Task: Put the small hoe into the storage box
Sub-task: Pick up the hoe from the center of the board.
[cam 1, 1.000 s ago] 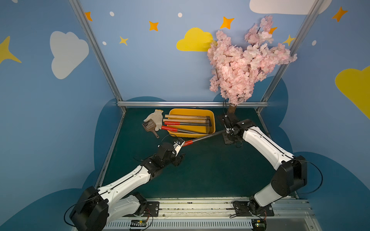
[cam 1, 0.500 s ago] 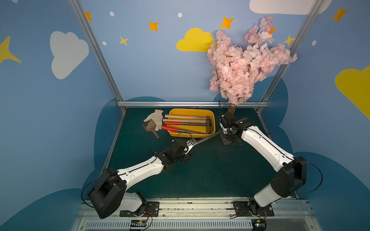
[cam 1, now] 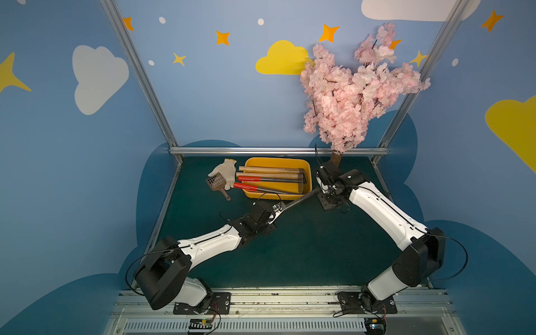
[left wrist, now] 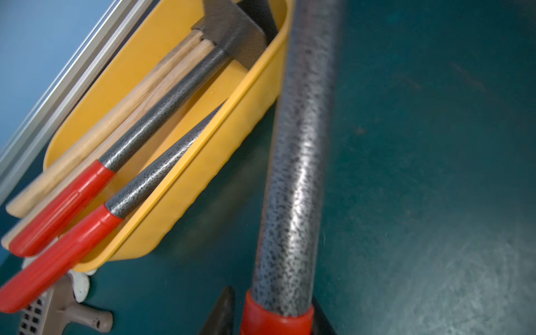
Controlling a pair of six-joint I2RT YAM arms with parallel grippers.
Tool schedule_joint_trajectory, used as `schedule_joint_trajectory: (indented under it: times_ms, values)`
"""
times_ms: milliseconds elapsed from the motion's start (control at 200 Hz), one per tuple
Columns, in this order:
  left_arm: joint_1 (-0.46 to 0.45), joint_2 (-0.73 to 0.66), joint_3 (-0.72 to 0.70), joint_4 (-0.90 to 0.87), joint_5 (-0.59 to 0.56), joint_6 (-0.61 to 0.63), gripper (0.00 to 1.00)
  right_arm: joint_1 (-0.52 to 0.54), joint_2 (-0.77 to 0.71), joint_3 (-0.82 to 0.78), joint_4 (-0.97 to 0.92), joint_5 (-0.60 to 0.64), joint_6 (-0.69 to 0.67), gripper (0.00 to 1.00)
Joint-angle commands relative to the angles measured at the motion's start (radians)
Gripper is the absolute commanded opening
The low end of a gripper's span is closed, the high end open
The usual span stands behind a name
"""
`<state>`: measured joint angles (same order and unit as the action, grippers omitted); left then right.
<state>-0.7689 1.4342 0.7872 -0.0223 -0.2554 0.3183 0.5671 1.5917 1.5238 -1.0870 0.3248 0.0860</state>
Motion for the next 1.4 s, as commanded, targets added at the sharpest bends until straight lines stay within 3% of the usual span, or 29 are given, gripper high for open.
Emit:
schedule_joint_trajectory:
  times_ms: [0,90,220,265,365,491,691,821,941,1281,1341,1396]
  values:
    - [0.009,-0.006,0.017,0.033,-0.022,-0.072,0.19,0.006,0.002,0.042,0.004,-0.038,0.049,0.0]
    - [0.009,-0.012,0.014,0.041,-0.005,-0.095,0.03,0.004,0.013,0.045,0.006,-0.042,0.054,0.0]
    - [0.011,-0.027,0.002,0.057,0.044,-0.13,0.03,-0.004,0.013,0.043,0.018,-0.055,0.062,0.0]
    - [0.015,-0.036,-0.005,0.062,0.07,-0.145,0.03,-0.01,0.009,0.041,0.025,-0.048,0.066,0.12]
    - [0.04,-0.06,-0.02,0.075,0.159,-0.185,0.03,-0.024,-0.025,0.017,0.065,-0.06,0.068,0.27]
    - [0.087,-0.094,-0.031,0.081,0.306,-0.234,0.03,-0.039,-0.11,-0.043,0.143,-0.099,0.051,0.34]
    - [0.18,-0.137,-0.017,0.042,0.618,-0.304,0.03,-0.055,-0.31,-0.242,0.363,-0.174,0.02,0.35]
    - [0.206,-0.128,0.014,-0.023,0.748,-0.31,0.02,-0.064,-0.447,-0.413,0.581,-0.237,-0.005,0.36]
    - [0.208,-0.116,0.021,-0.071,0.783,-0.298,0.02,-0.072,-0.495,-0.448,0.635,-0.281,-0.031,0.36]
    - [0.208,-0.124,0.028,-0.095,0.823,-0.293,0.03,-0.077,-0.401,-0.404,0.622,-0.3,-0.075,0.33]
    - [0.208,-0.124,0.032,-0.101,0.836,-0.292,0.03,-0.076,-0.387,-0.406,0.623,-0.304,-0.074,0.3]
    - [0.208,-0.121,0.036,-0.107,0.844,-0.291,0.03,-0.076,-0.376,-0.409,0.633,-0.306,-0.073,0.2]
